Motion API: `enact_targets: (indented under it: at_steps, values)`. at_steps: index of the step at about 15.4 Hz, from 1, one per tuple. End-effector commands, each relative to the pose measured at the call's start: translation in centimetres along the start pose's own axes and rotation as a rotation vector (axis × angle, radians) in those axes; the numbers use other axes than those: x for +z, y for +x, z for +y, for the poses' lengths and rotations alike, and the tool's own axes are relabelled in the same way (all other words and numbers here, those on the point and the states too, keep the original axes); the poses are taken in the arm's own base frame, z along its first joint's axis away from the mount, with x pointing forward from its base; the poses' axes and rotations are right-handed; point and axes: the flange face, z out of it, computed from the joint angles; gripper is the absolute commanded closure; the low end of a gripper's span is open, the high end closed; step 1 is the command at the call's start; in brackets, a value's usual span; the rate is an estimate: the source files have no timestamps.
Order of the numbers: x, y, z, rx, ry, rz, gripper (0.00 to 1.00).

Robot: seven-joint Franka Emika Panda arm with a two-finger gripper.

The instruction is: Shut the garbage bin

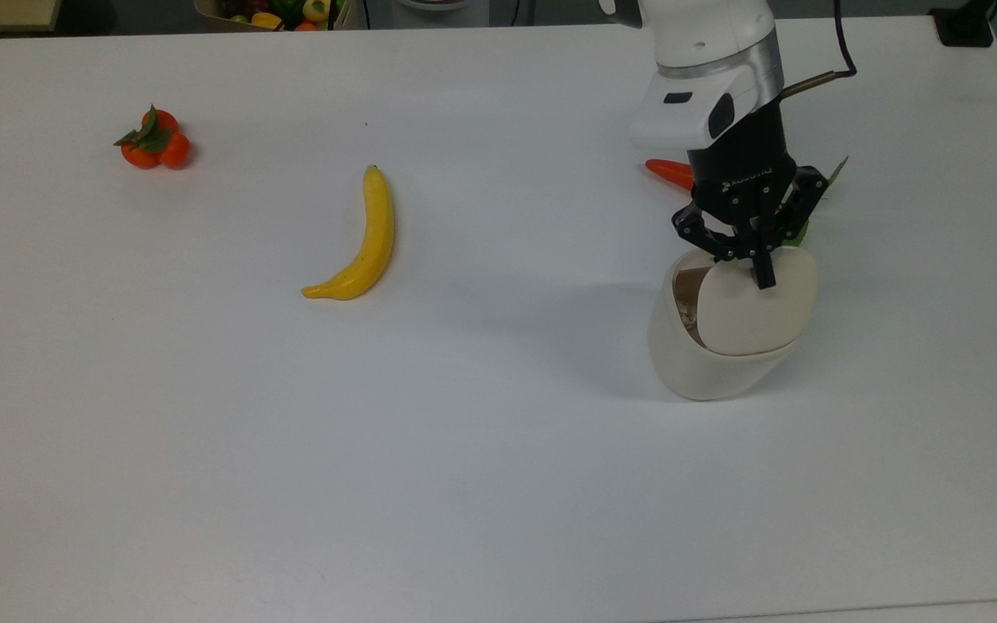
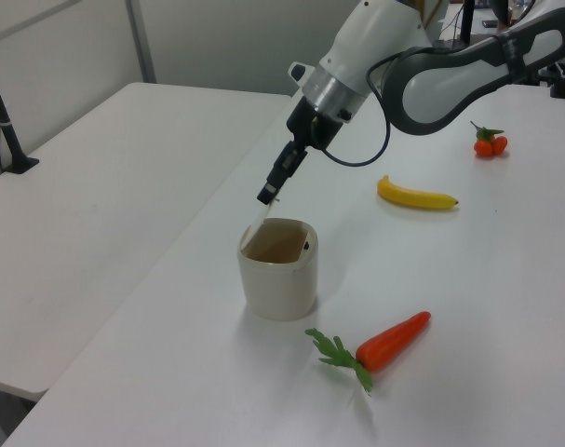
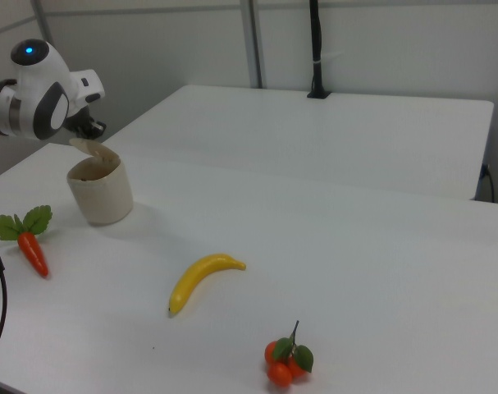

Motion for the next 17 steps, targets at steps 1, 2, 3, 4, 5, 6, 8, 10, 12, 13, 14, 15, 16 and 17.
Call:
enact_targets:
  at_steps: [1, 2, 3, 4, 5, 6, 8, 10, 12, 13, 14, 15, 16, 17]
  values:
    - [-0.3, -2.1, 0.3, -0.002, -0.027, -0.098, 1.0]
    - [-0.1, -2.4, 0.4, -0.004, -0.031, -0.12, 1.0]
    - [0.1, -2.7, 0.4, -0.003, -0.034, -0.146, 1.0]
    - [0.2, -2.9, 0.4, -0.004, -0.037, -0.164, 1.0]
    - [0.3, -3.1, 0.5, -0.004, -0.04, -0.181, 1.0]
    - [0.5, -3.3, 0.5, -0.003, -0.042, -0.195, 1.0]
    - [1.2, -4.3, 0.8, -0.003, -0.048, -0.222, 1.0]
    - [1.6, -4.8, 0.8, -0.006, -0.05, -0.234, 1.0]
    - [1.9, -5.0, 0.8, -0.003, -0.05, -0.239, 1.0]
    - [2.2, -5.3, 0.7, -0.005, -0.051, -0.246, 1.0]
    - [2.4, -5.5, 0.6, -0.005, -0.051, -0.251, 1.0]
    - [2.6, -5.6, 0.7, -0.005, -0.052, -0.255, 1.0]
    - [2.9, -6.0, 0.7, -0.006, -0.053, -0.263, 1.0]
    - [2.9, -6.1, 0.7, -0.005, -0.054, -0.264, 1.0]
